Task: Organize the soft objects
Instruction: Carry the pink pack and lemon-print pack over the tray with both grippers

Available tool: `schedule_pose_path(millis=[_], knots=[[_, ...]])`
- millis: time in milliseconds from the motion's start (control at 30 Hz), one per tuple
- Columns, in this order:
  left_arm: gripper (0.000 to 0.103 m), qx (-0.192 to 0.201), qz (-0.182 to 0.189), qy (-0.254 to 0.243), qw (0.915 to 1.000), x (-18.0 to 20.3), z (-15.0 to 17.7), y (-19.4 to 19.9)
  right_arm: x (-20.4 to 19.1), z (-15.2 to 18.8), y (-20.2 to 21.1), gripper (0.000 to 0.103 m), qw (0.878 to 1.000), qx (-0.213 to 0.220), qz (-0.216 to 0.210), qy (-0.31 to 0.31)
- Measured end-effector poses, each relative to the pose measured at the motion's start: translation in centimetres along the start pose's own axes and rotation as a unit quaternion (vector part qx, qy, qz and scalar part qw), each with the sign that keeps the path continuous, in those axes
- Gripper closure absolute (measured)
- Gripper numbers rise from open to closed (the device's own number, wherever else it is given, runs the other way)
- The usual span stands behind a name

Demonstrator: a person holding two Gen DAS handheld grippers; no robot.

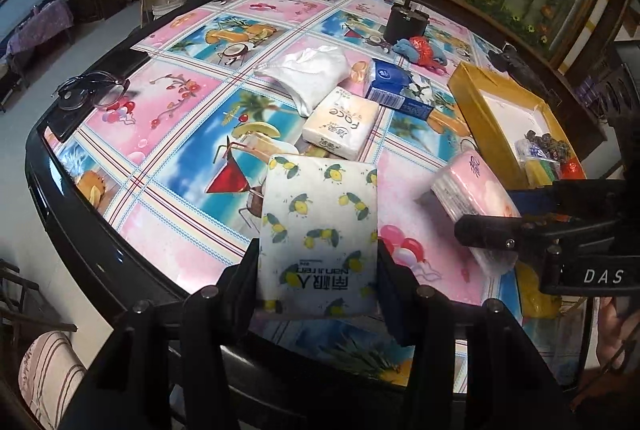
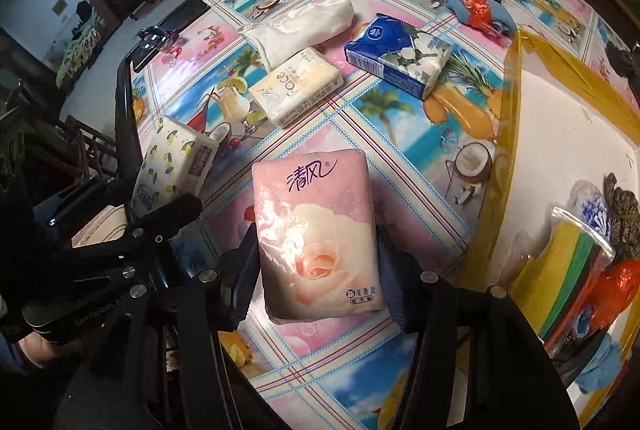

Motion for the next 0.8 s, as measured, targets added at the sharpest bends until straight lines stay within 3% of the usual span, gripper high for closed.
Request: schedule_pose_path(millis=[433, 800], knots=[[0.051, 0.008, -0.011, -0.025, 0.9996, 4.1, 1.2, 2.7, 1.5, 1.7, 4.3, 0.049, 0.998, 0.035, -0.039, -0.03], [0.051, 0.027, 0.001, -0.03, 0.9992, 6.3, 0.7, 4.1, 3.2, 3.1, 6.8, 0.049, 0.997, 0.051, -0.036, -0.048]])
Point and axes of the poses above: each gripper's, at about its wrist camera, not at the fingertips, and y roughly against the way its jaws point, x to its right, z to its underside, the point moved 10 cm from there along -y, roughly the way its jaws point, and after that the axes turned 5 degrees about x, right-handed, at the moved point
